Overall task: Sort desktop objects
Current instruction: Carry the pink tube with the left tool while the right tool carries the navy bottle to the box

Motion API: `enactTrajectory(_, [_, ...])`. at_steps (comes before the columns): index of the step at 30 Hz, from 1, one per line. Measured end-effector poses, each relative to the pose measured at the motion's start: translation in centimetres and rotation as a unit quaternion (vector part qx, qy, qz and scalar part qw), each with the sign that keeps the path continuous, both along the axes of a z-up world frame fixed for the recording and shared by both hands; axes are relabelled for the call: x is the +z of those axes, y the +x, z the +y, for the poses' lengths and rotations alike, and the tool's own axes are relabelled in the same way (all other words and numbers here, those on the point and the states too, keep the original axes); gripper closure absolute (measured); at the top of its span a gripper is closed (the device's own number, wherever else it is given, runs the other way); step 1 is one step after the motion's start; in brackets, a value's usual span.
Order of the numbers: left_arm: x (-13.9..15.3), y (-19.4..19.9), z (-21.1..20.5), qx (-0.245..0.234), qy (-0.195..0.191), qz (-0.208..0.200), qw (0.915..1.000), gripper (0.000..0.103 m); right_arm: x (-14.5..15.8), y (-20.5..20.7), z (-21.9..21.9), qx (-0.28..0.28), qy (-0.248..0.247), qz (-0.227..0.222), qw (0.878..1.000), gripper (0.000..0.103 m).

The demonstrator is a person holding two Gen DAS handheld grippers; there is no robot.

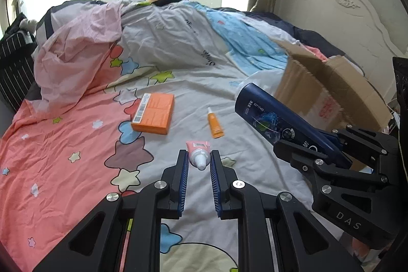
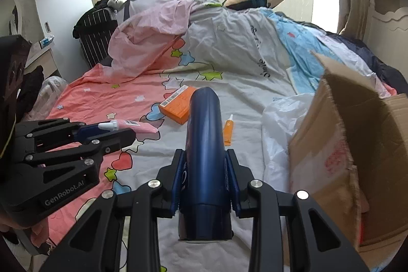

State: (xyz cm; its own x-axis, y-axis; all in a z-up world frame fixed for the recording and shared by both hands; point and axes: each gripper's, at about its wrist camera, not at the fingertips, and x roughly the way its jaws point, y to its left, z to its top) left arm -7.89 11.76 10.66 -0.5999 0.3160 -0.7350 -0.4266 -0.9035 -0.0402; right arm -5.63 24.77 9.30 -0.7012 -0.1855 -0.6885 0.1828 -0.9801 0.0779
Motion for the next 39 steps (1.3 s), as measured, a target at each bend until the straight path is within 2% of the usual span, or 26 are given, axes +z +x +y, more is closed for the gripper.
enactTrajectory(12, [3.1, 3.0, 4.5, -0.040, 0.002, 0.026, 0.9989, 0.086, 3.2, 3.7, 4.0, -0.033, 0.000, 0.034, 0.999, 0.074])
enactTrajectory(28, [5.0, 5.3, 12.4, -0.103, -0.003, 0.042, 0.9938, 0.086, 4.9, 6.1, 10.6, -0.085, -0.003, 0.055, 0.995, 0.074])
enactTrajectory(32, [5.0, 5.4, 14.1, -0.116, -0.006, 0.042, 0.9924, 0.086, 5.0, 6.3, 12.7, -0.102, -0.005, 0.055, 0.993, 0.074])
enactTrajectory(39, [3.1, 4.9, 15.8, -0.122, -0.019, 0.023, 0.9921, 0.086, 4.4, 5.9, 15.7, -0.123, -0.011, 0.045, 0.991, 0.074])
